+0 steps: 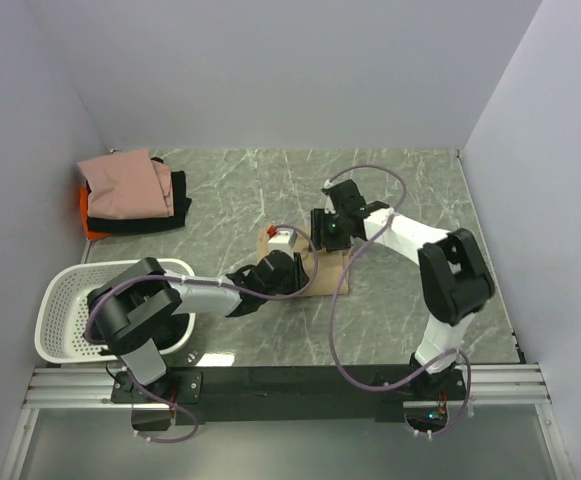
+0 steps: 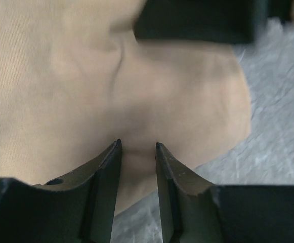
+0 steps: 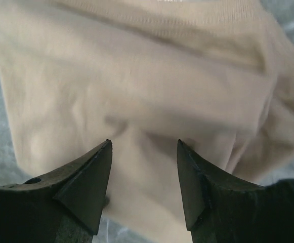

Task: Fold and stack the t-shirts
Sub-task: Fold the tshirt, then neatly place the folded tshirt to the corner

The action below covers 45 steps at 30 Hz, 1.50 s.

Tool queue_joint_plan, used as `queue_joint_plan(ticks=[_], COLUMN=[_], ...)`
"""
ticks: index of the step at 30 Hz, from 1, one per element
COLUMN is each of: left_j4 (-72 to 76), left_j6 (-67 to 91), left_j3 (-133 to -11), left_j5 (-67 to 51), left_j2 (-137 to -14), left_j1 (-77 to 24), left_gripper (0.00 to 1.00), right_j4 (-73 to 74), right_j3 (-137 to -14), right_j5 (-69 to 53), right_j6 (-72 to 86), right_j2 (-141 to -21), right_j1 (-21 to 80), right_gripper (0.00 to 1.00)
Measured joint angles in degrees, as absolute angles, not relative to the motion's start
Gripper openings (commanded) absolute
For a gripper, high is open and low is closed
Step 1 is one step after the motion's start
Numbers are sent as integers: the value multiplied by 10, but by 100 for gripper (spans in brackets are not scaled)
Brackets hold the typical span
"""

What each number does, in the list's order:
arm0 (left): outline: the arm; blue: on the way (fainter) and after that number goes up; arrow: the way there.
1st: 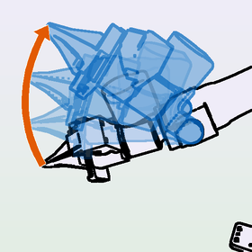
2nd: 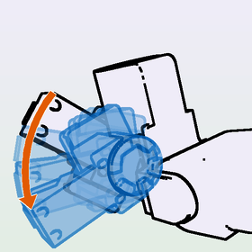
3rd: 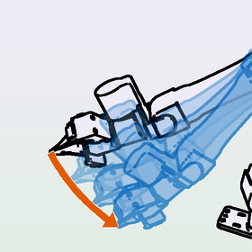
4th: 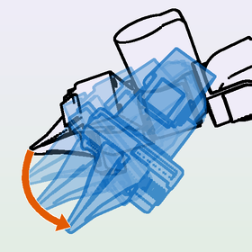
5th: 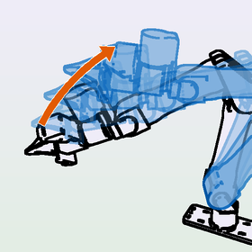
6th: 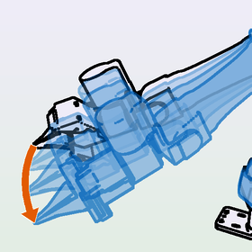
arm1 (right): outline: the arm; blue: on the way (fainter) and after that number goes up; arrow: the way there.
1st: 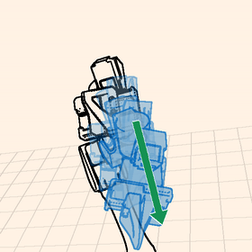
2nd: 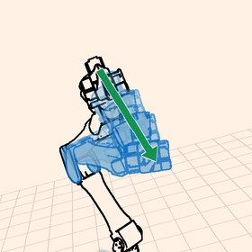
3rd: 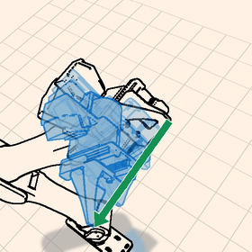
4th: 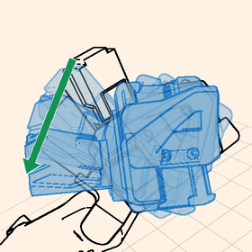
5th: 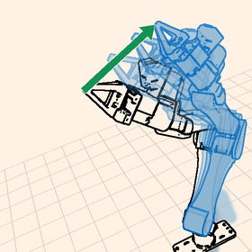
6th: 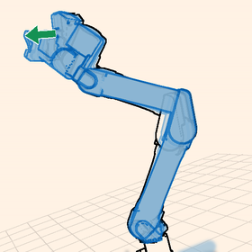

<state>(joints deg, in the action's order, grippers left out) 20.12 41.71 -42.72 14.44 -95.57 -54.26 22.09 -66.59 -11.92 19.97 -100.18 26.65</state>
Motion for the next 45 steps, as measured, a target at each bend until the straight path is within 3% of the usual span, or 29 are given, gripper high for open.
queue_joint_plan(ticks=[7, 16, 28, 34, 41, 43, 45], left_j4=[254, 262, 129, 80, 40, 31, 27], left_j6=[435, 444, 444, 459, 478, 479, 481], left_j3=[-386, -381, -405, -401, -348, -340, -333], left_j5=[158, 185, 209, 200, 179, 172, 162], left_j2=[-968, -968, -827, -785, -740, -729, -719], left_j1=[-560, -575, -601, -559, -456, -444, -429], left_gripper=[39, 39, 45, 48, 76, 99, 99], right_j4=[240, 259, 219, 202, 183, 178, 170], right_j3=[-761, -808, -598, -505, -459, -457, -457], right_j5=[-79, -16, 8, 4, -8, -11, -14], right_j6=[199, 201, 230, 245, 260, 261, 262], right_j2=[-1098, -1106, -816, -782, -809, -814, -820], right_j1=[266, 251, 250, 259, 262, 264, 267], right_gripper=[61, 62, 64, 63, 63, 63, 63])
